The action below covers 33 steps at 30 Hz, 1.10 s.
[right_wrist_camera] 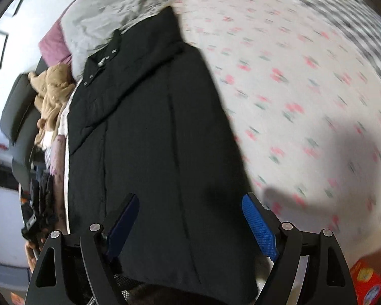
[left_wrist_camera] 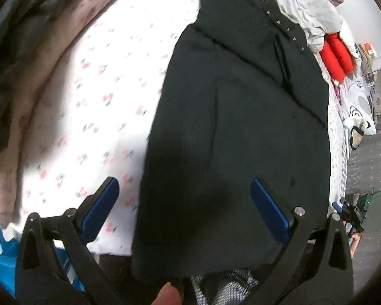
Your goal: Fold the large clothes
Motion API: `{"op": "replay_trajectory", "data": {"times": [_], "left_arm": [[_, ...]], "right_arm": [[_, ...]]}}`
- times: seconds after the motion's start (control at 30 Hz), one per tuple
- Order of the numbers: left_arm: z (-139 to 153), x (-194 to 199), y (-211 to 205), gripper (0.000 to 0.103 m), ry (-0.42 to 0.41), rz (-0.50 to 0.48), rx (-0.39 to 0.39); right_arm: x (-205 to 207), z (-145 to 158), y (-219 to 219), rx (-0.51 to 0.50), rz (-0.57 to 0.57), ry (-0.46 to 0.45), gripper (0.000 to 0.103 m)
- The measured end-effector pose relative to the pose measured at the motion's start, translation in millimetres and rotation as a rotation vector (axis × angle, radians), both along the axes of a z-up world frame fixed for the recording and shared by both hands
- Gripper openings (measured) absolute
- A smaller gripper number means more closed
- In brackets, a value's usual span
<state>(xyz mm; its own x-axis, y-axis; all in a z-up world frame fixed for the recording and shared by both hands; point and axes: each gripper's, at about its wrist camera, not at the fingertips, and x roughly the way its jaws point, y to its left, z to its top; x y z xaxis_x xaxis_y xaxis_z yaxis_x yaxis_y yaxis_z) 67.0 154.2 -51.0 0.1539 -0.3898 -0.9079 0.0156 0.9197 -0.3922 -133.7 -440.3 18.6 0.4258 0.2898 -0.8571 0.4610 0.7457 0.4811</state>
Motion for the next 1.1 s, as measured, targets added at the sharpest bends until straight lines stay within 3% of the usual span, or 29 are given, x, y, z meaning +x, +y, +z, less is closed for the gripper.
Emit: {"op": "replay_trajectory", "data": {"times": [0.17, 0.27, 0.4, 0.53, 0.6, 0.7, 0.8, 0.83, 0.87, 0.9, 0.97, 1.0, 1.03, 1.1], "left_arm": [[-10.8, -13.6, 2.2, 0.102, 0.066, -0.064, -0.072], [-21.4, -19.9, 1.3, 0.102, 0.089, -0.082, -0.071], [-42.2, -22.9, 0.3, 0.102, 0.163, -0.106, -0.129], [-65.8, -23.2, -5.9, 0.102, 0.221, -0.148, -0.091], [-78.3, -22.4, -7.8, 0.102, 0.282, -0.153, -0.120], [-77.6, -21.6, -18.5, 0.100, 0.280, -0.198, -0.123], [-76.1, -29.7, -32.5, 0.090, 0.284, -0.266, -0.101], [-73.9, -29.6, -37.6, 0.087, 0.278, -0.287, -0.084], [-72.2, -31.7, -40.3, 0.079, 0.273, -0.300, -0.076], [-69.5, -33.7, -44.8, 0.065, 0.266, -0.308, -0.070], [-63.7, -37.8, -51.2, 0.046, 0.244, -0.309, -0.067], [-59.7, -39.2, -52.2, 0.030, 0.226, -0.298, -0.066], [-55.2, -40.3, -51.4, 0.022, 0.207, -0.285, -0.081], [-39.5, -43.2, -46.7, 0.016, 0.159, -0.245, -0.169]], "right_arm": [[-32.5, -5.5, -1.7, 0.077, 0.005, 0.004, 0.084], [-45.7, -17.2, 4.6, 0.108, 0.016, 0.017, 0.084], [-53.5, -36.1, 5.4, 0.158, 0.005, 0.028, 0.084], [-53.3, -52.8, 8.7, 0.208, -0.011, 0.017, 0.084], [-51.2, -58.2, 11.6, 0.209, -0.012, 0.021, 0.084], [-46.5, -67.6, 17.5, 0.209, -0.021, 0.028, 0.084], [-41.5, -70.8, 25.7, 0.201, -0.023, 0.011, 0.082], [-40.6, -69.4, 27.7, 0.198, -0.018, 0.004, 0.074], [-38.4, -67.4, 31.3, 0.196, -0.007, -0.002, 0.058], [-37.3, -67.0, 33.5, 0.189, -0.001, 0.000, 0.050], [-33.4, -61.8, 36.3, 0.191, 0.018, -0.003, 0.015], [-31.9, -56.2, 37.6, 0.204, 0.024, -0.028, 0.015], [-30.5, -47.4, 40.9, 0.198, 0.036, -0.057, 0.014], [-25.5, -19.1, 49.3, 0.161, 0.072, -0.135, 0.013]]}}
